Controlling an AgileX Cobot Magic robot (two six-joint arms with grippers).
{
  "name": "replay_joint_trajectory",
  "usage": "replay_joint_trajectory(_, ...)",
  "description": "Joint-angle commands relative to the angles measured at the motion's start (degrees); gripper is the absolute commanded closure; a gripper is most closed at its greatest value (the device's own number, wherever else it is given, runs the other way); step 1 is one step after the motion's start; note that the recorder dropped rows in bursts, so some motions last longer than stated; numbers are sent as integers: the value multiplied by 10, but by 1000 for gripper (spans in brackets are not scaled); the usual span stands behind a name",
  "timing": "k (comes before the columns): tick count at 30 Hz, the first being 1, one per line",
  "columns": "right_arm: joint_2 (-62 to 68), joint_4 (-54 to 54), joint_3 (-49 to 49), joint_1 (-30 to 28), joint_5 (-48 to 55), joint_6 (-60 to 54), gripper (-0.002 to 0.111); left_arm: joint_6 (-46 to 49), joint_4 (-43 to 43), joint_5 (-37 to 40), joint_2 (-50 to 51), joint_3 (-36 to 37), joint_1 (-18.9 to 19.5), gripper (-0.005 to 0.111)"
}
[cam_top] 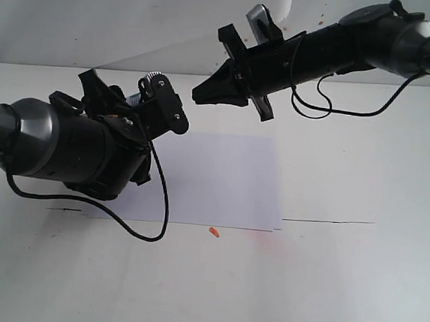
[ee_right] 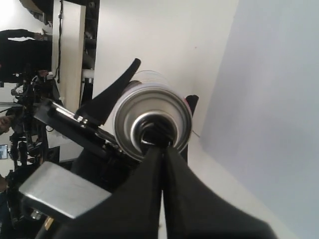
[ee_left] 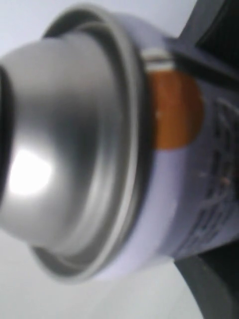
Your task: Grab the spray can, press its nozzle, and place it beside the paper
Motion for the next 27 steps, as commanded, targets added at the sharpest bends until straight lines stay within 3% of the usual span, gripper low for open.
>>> replay_joint_trajectory(1, -8, 20, 2, 5, 3, -16, 108, 0, 12, -17, -5, -7, -3, 107)
replay_joint_trajectory(27, 10, 16, 2, 38, 3, -25, 108, 0, 12, -17, -5, -7, -3, 107)
